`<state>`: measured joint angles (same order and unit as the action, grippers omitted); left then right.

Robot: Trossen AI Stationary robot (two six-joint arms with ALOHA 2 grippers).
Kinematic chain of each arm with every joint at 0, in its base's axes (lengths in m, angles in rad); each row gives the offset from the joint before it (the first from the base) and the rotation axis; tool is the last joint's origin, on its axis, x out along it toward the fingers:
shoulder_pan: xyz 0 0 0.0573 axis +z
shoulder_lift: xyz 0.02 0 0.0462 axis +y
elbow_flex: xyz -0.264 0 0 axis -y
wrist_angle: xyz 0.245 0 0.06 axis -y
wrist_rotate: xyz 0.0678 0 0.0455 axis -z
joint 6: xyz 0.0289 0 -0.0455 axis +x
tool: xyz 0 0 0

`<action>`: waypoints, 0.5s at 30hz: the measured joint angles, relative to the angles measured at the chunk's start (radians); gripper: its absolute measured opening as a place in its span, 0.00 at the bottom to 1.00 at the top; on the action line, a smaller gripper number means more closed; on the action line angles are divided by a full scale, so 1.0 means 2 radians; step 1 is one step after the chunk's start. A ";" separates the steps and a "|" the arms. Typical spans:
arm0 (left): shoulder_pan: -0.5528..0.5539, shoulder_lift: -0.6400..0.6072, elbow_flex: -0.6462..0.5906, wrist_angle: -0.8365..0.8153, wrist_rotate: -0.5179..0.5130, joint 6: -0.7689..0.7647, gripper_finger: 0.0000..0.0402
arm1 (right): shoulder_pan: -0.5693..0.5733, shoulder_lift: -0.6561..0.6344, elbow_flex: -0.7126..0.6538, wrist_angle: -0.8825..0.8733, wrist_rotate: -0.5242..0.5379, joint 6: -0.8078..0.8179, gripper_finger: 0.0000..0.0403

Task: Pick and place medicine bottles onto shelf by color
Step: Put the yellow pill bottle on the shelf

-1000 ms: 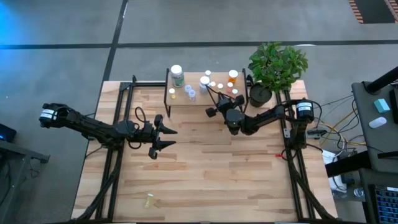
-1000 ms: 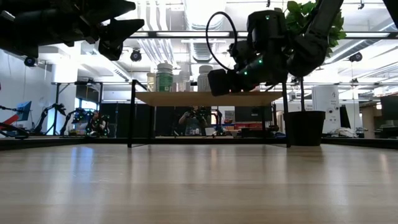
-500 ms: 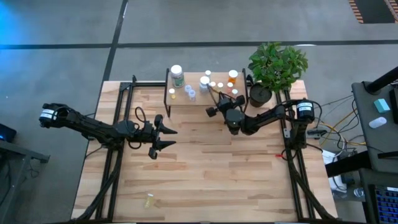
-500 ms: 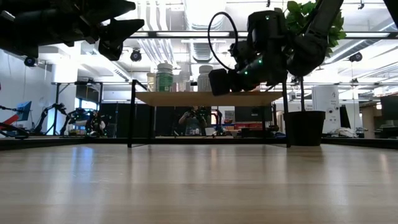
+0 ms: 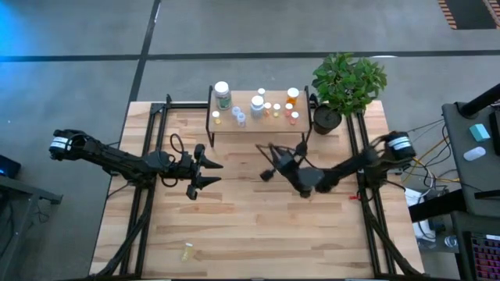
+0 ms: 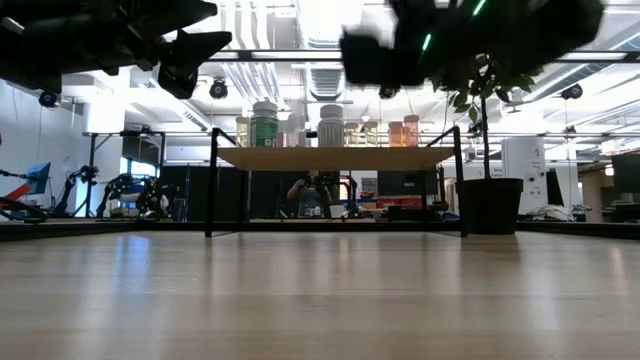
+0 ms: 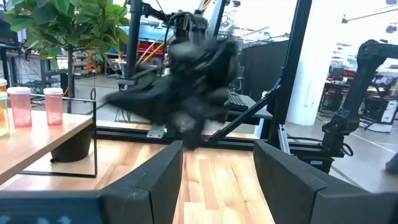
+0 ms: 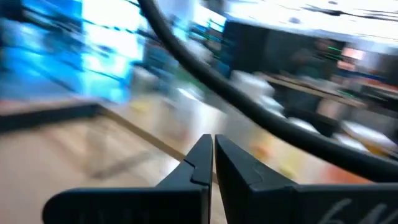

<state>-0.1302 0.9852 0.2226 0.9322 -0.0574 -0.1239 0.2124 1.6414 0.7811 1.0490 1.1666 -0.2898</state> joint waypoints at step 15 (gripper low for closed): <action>0.000 -0.005 0.058 -0.183 -0.008 -0.026 0.45 | 0.097 -0.304 -0.002 -0.295 -0.336 0.079 0.02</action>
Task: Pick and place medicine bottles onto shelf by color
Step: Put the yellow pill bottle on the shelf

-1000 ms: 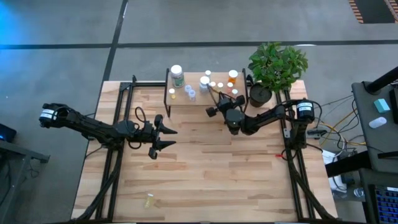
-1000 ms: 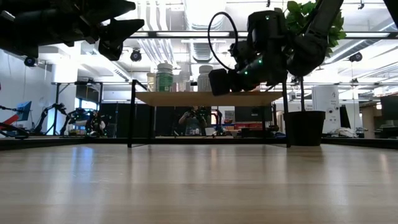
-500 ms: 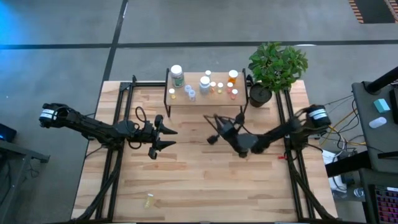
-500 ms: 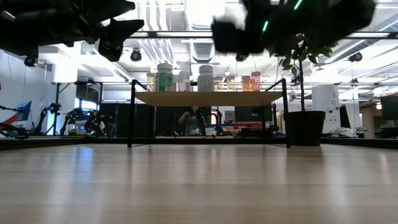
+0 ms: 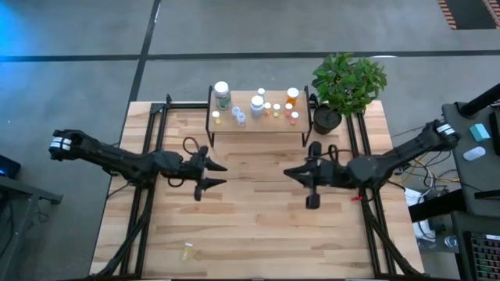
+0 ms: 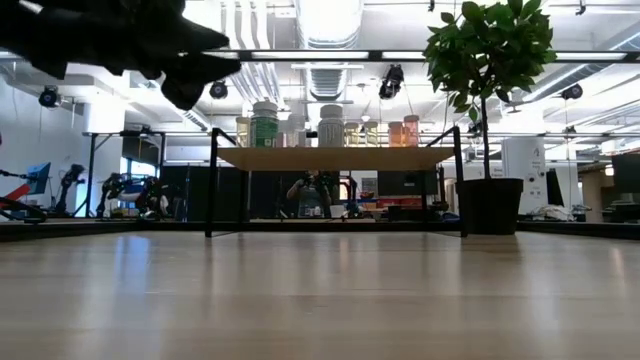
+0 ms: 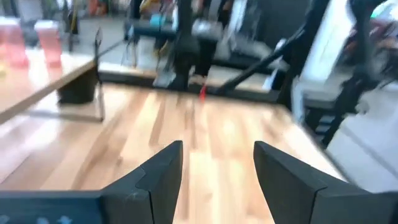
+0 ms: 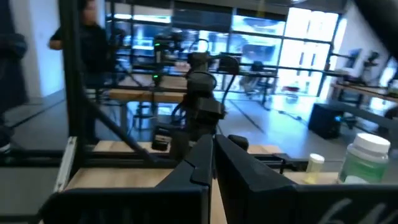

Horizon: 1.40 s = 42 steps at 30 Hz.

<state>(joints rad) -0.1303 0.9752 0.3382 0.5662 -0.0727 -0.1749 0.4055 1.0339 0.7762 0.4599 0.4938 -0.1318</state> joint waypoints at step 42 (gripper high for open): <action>-0.332 -0.046 0.125 -0.419 -0.171 -0.372 0.10 | -0.032 0.021 -0.186 0.201 -0.159 0.143 0.28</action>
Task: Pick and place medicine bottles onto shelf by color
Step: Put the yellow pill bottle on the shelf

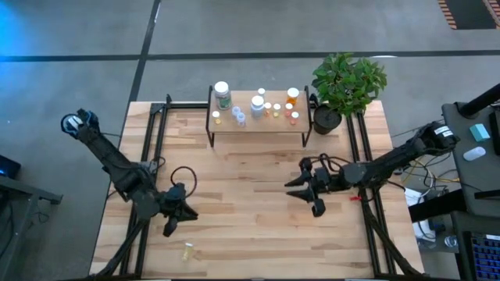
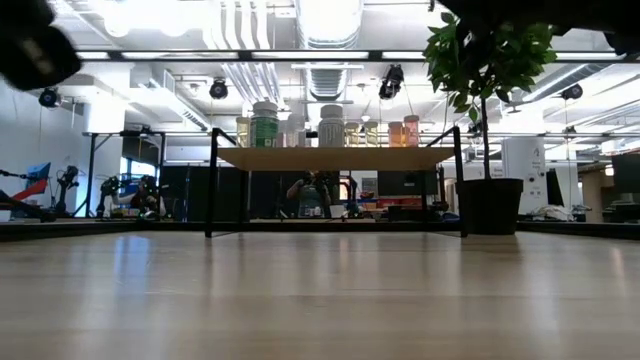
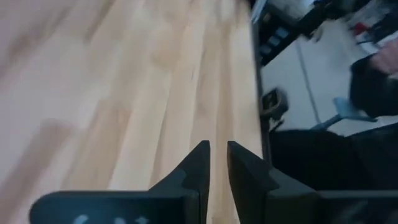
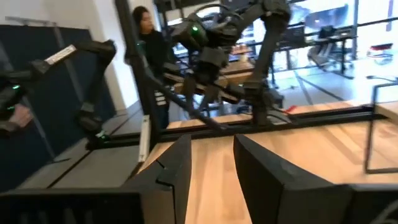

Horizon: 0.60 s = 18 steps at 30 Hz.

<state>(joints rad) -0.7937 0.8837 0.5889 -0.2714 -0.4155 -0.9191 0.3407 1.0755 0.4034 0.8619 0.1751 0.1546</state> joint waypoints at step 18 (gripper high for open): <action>-0.085 0.124 0.000 0.033 0.064 -0.218 0.13 | 0.060 0.038 0.000 0.028 0.004 0.011 0.30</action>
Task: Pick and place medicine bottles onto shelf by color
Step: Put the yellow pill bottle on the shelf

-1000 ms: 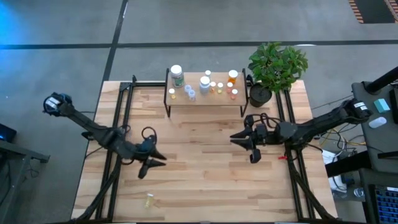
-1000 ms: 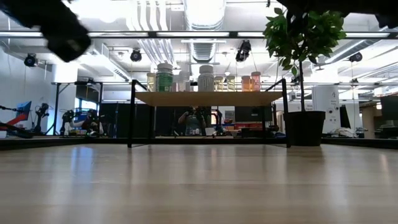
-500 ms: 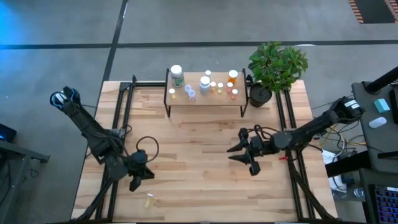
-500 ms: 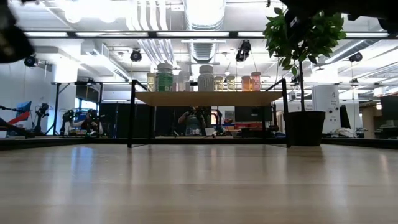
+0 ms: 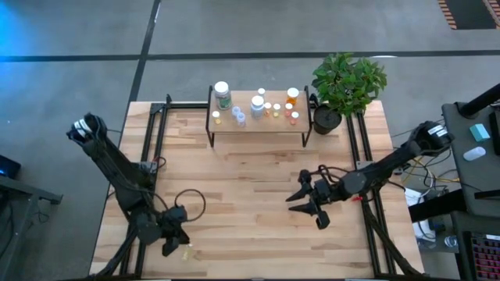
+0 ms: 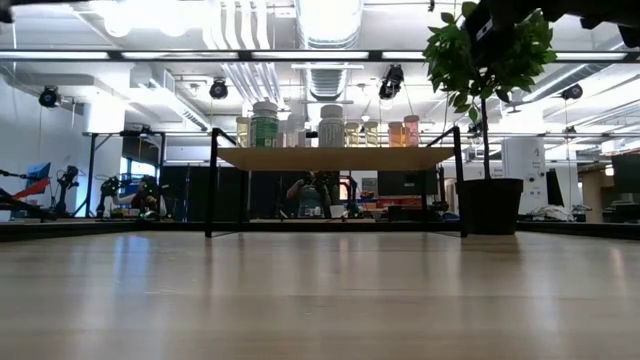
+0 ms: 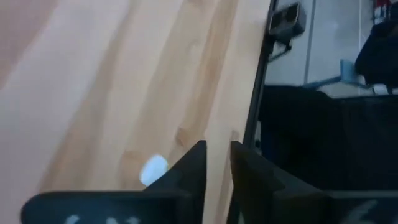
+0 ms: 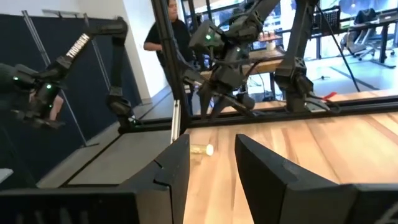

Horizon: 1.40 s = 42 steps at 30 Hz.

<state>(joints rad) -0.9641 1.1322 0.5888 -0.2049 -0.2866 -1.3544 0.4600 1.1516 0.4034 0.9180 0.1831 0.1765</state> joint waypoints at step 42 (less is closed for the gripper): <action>-0.006 0.203 0.096 -0.049 0.117 -0.225 0.47 | 0.001 0.030 0.000 0.045 0.013 0.003 0.30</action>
<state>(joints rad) -0.9752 1.5380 0.7815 -0.3026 -0.0528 -1.8043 0.4625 1.2119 0.4034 1.0079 0.2096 0.1825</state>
